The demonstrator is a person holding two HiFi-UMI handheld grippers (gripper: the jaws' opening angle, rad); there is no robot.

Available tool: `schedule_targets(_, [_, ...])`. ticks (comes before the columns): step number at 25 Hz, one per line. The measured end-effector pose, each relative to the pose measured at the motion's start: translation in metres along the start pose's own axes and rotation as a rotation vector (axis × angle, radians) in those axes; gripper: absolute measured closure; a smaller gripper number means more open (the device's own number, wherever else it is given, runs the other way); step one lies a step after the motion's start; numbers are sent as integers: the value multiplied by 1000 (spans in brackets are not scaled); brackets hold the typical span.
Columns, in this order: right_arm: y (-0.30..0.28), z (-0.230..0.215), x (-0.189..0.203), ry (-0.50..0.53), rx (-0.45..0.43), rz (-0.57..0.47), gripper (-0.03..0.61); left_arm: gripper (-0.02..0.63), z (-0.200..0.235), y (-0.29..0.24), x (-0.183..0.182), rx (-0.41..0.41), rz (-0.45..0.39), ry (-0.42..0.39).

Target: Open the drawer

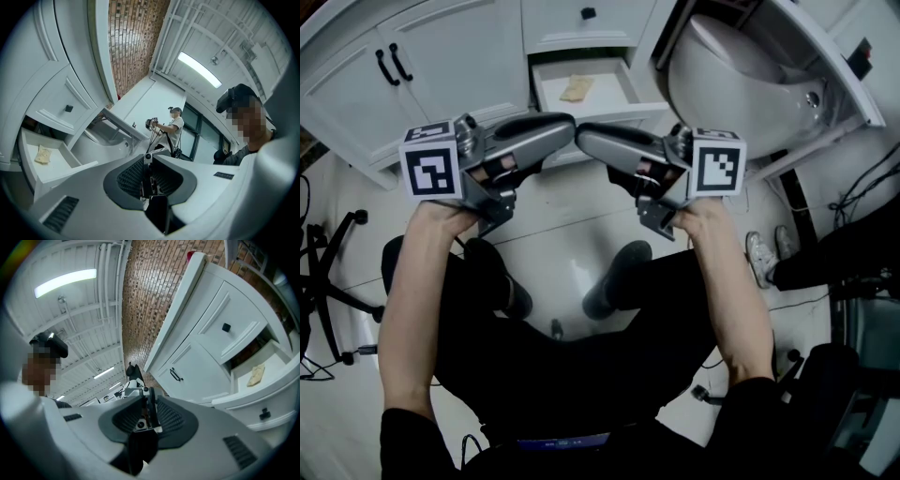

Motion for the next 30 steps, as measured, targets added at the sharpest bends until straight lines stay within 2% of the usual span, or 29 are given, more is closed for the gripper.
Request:
schedule_targets(7, [0,1,0,1,-1,1,459,560,0,0,0,6,1,-1])
schedule_targets(11, [0,1,0,5,0,3,459,560,1,0,3,19,5,29])
schedule_targets(15, [0,0,0,7,1,4,459,560,0,0,0,9,2,-3])
schedule_targets(26, [-1,0,-1,13,4,8,460,560,1,-1,-1,10,4,-7])
schedule_targets(30, [-1,0,0,10,6,5,462,560,1,-1,4,23,9,28])
Point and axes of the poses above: the fingertips, and each gripper's own axes: y backward along the fingers, z to its left, x out of its underside, the point moved 6 cm from there along y, backward along the fingers, and after that the axes turned 13 degrees about -x, right-handed, at the moved point
